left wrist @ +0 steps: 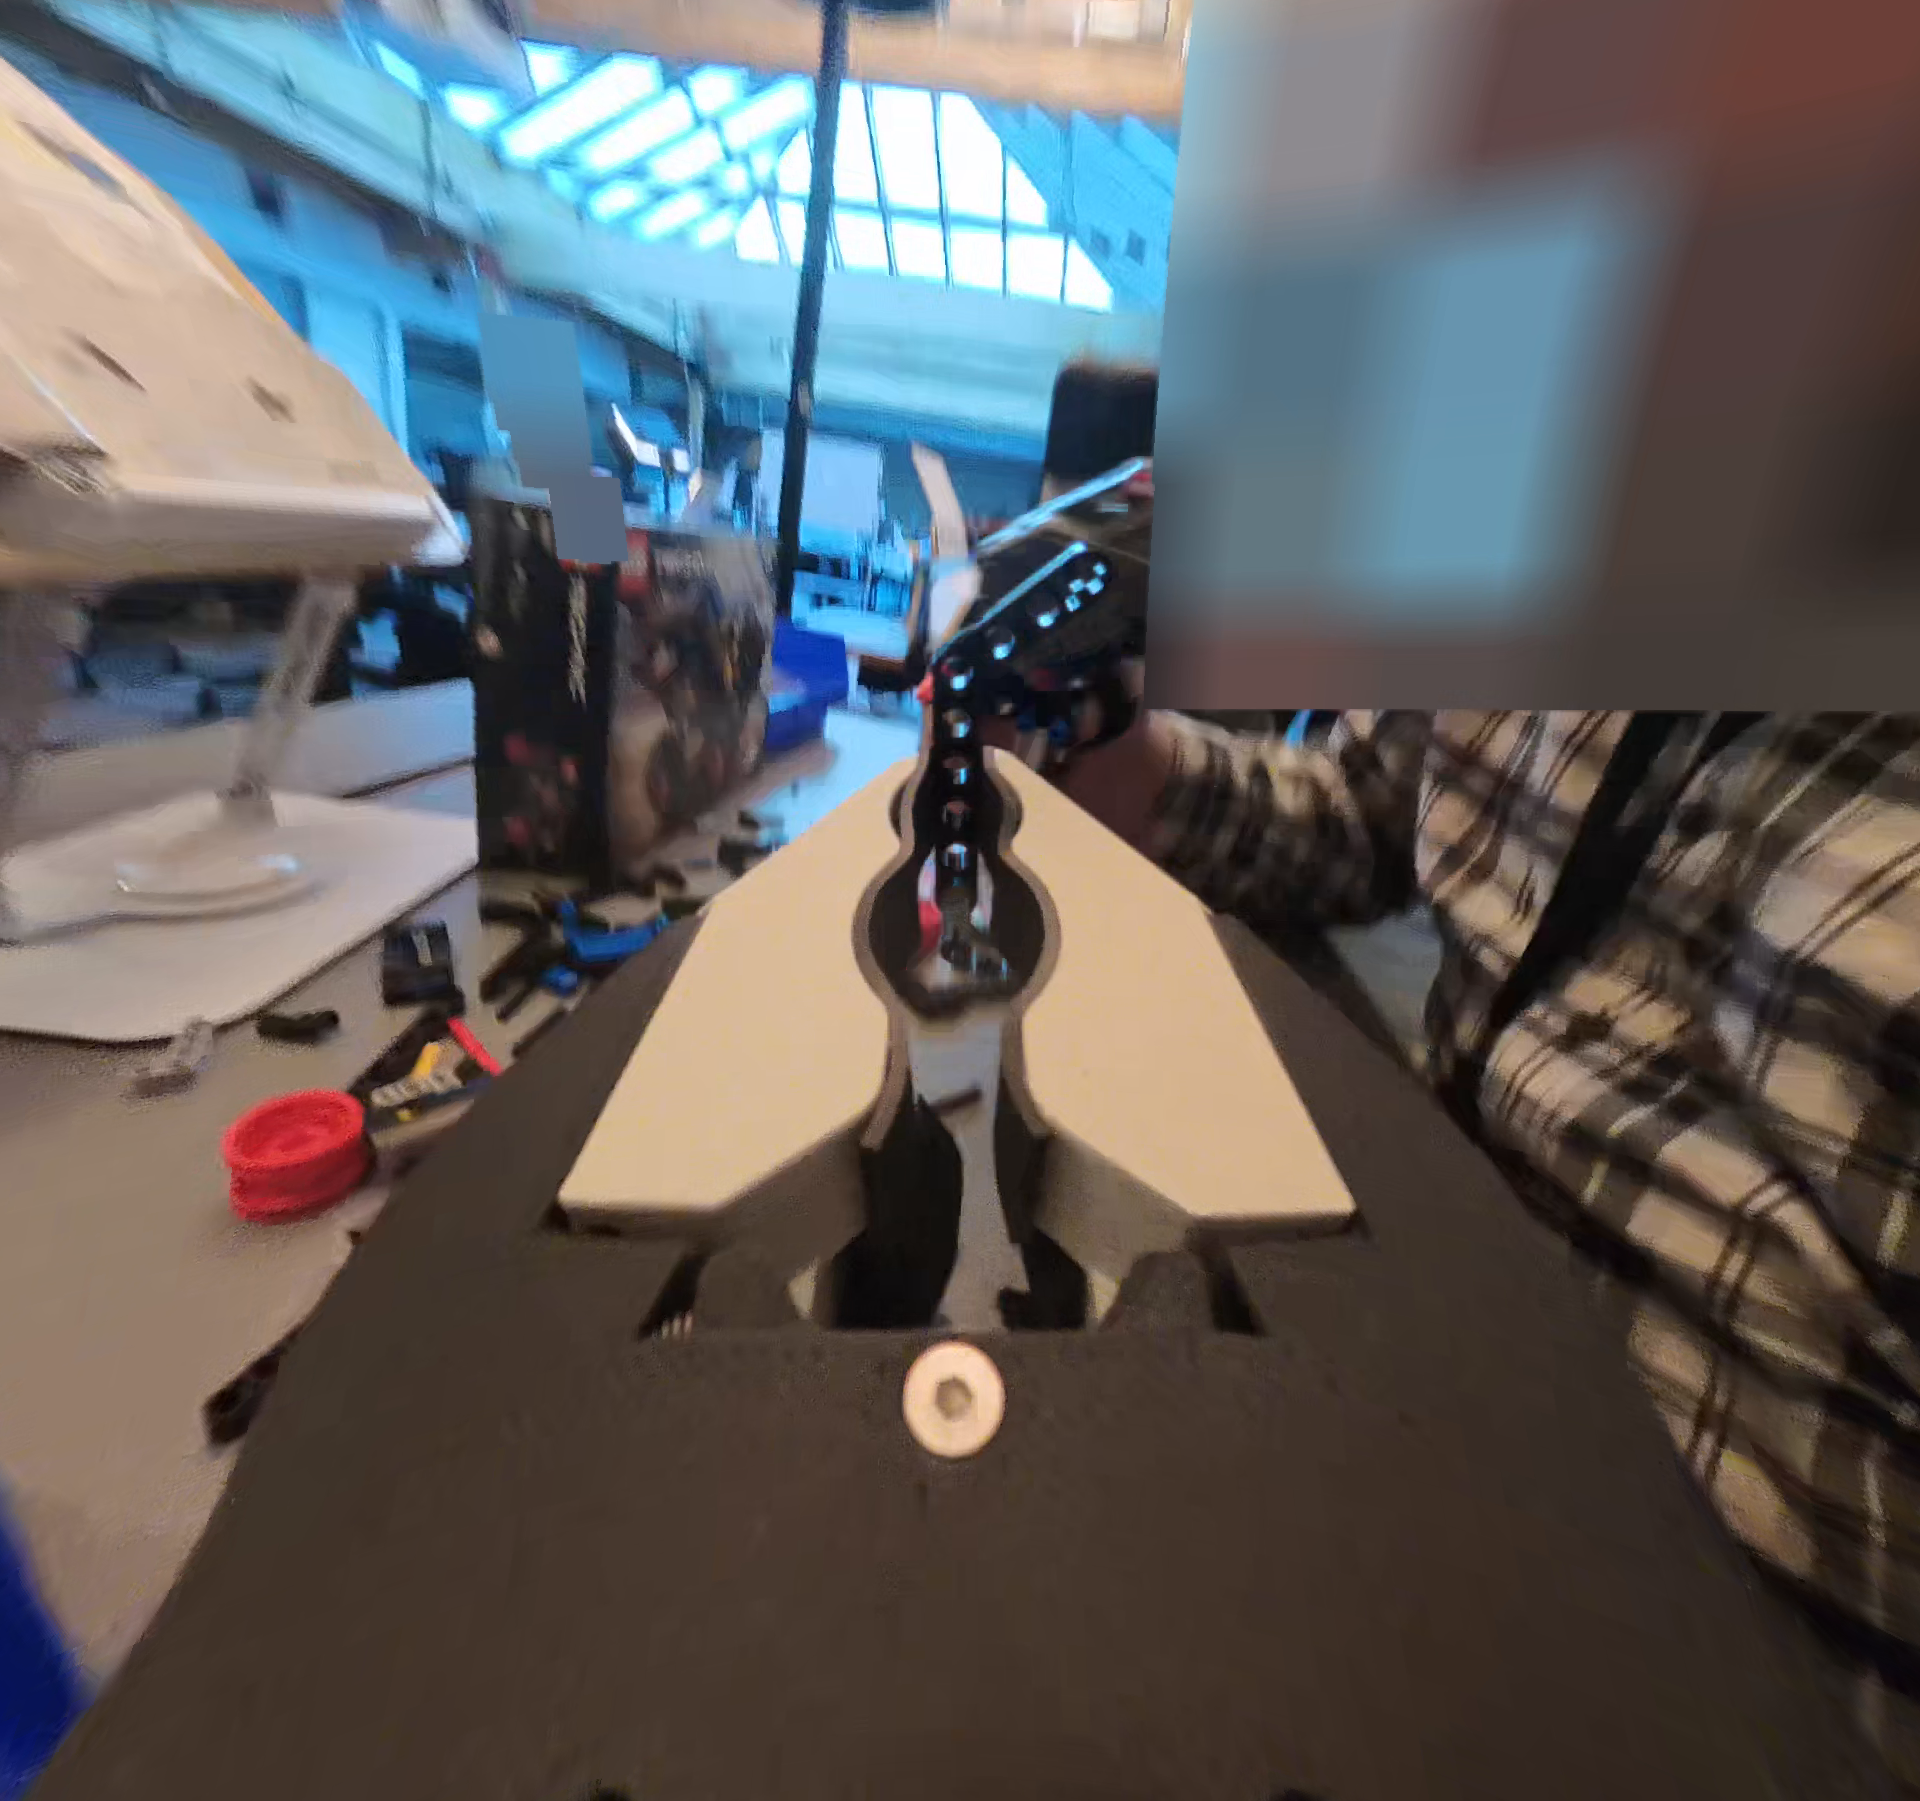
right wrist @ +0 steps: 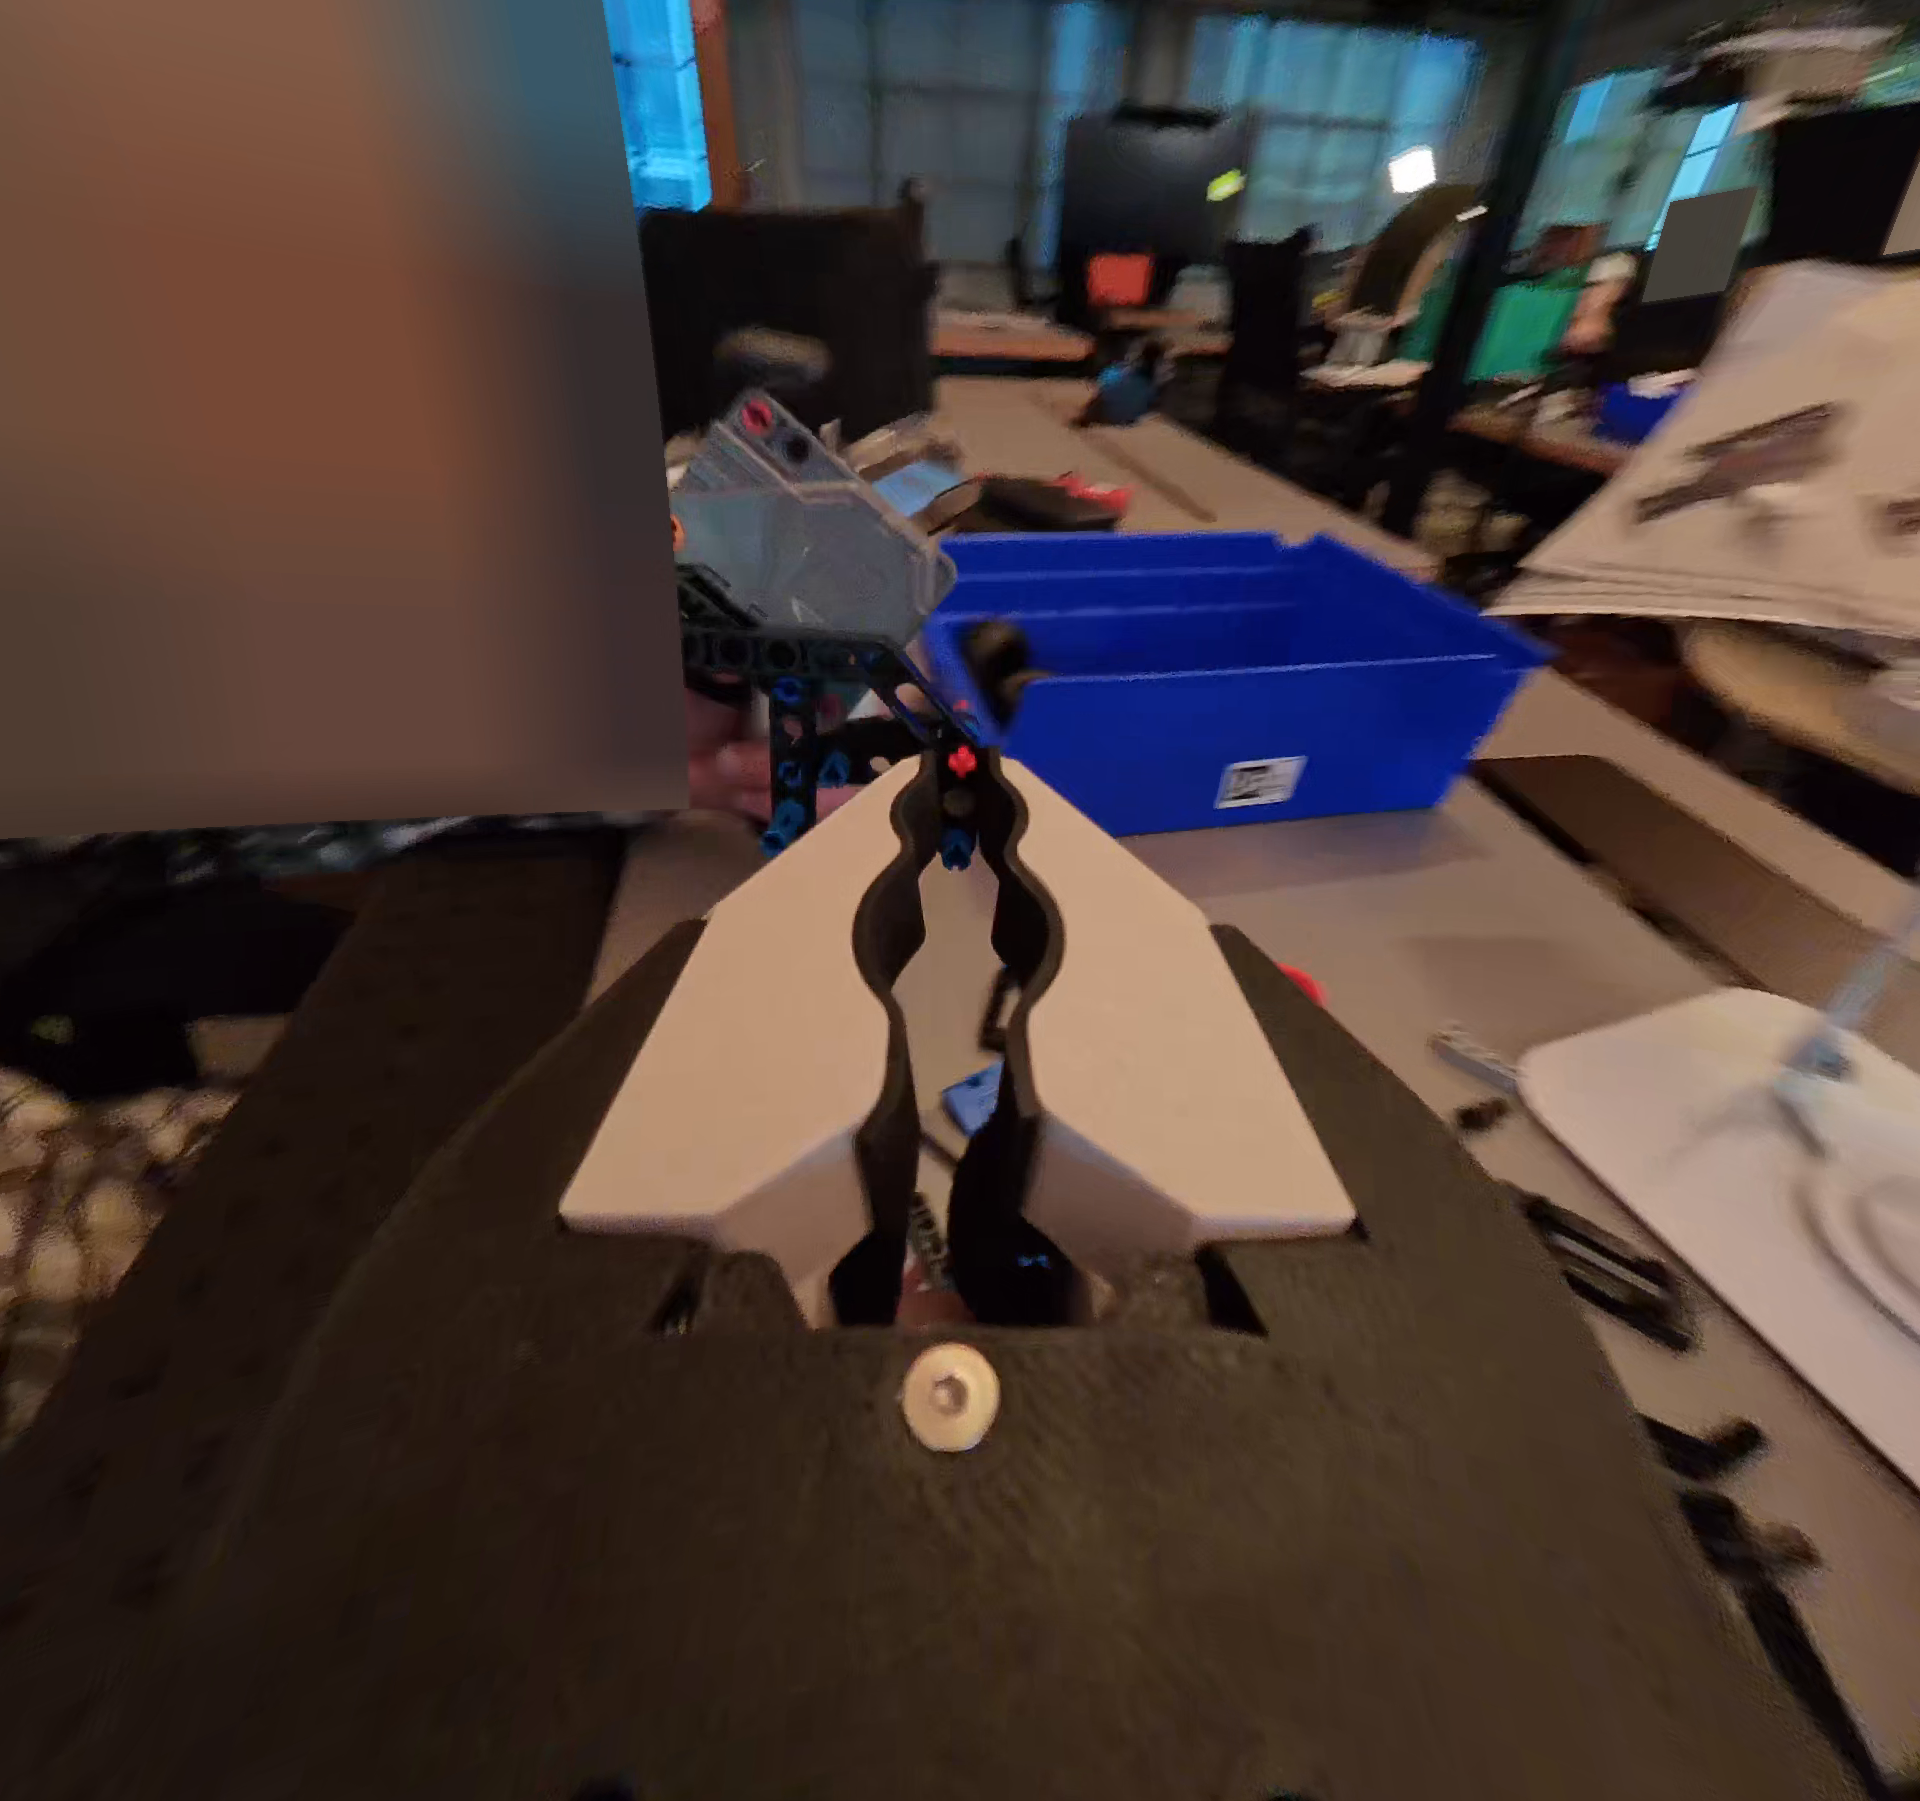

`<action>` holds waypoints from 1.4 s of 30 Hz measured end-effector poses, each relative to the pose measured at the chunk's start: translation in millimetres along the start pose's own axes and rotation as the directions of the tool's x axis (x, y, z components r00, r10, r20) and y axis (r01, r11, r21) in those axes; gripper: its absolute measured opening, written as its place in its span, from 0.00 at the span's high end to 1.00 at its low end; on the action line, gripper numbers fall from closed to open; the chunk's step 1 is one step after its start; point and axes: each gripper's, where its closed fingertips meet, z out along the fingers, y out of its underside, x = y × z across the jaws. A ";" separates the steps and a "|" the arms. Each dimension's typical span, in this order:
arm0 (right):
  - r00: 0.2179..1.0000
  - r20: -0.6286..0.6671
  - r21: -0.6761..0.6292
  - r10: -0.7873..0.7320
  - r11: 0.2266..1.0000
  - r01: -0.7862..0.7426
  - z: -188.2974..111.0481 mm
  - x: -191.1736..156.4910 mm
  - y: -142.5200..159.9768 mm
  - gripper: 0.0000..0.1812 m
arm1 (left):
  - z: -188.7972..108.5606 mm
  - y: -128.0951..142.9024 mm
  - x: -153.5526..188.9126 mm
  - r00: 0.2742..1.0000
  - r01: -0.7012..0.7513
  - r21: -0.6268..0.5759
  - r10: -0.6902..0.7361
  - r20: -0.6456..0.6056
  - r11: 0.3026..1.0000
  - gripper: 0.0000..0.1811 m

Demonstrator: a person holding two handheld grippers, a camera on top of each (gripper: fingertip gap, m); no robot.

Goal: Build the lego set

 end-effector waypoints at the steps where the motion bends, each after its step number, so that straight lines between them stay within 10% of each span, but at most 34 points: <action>1: 0.999 0.026 -0.021 -0.021 1.000 0.021 5.3 -9.2 5.9 0.97 | 9.3 11.4 2.1 1.000 -0.014 -0.056 0.013 -0.009 0.998 0.98; 27: 0.928 0.142 -0.206 0.344 0.927 -0.313 10.0 4.1 69.5 0.97 | 16.5 77.8 -15.7 0.985 -0.030 -0.450 0.102 0.136 0.892 0.95; 42: 0.950 0.149 -0.405 0.273 0.894 -0.194 33.1 -31.9 115.2 0.96 | 9.2 106.6 3.9 0.980 -0.078 -0.662 0.179 0.086 0.745 0.95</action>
